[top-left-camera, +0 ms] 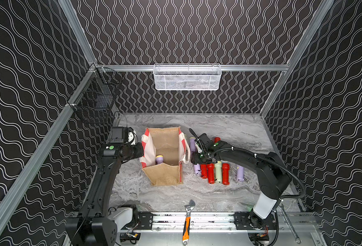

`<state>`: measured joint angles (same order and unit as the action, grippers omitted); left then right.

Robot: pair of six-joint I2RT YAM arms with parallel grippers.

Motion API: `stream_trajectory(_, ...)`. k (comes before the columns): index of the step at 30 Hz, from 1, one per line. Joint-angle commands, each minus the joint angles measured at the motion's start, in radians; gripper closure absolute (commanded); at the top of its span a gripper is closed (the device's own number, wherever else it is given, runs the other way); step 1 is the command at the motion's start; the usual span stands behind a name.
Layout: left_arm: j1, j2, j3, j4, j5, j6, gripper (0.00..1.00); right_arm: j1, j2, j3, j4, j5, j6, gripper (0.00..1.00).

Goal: Put the flashlights into the tote bags
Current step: Pick up the flashlight from the center of the board.

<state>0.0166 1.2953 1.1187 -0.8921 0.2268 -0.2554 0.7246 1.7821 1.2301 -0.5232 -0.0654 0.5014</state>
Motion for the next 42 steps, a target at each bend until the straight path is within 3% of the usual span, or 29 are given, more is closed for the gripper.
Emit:
stream_trajectory(1,0.000,-0.004,-0.004,0.015,0.002,0.019,0.79,0.001,-0.011,-0.007,-0.023,0.052,0.033,0.40)
stream_trajectory(22,0.000,-0.015,-0.005,0.012,0.009,0.025,0.79,0.022,0.081,0.002,-0.004,0.060,0.061,0.42)
stream_trajectory(42,0.000,-0.034,-0.009,0.019,0.031,0.026,0.78,0.033,0.215,0.067,-0.049,0.156,0.071,0.52)
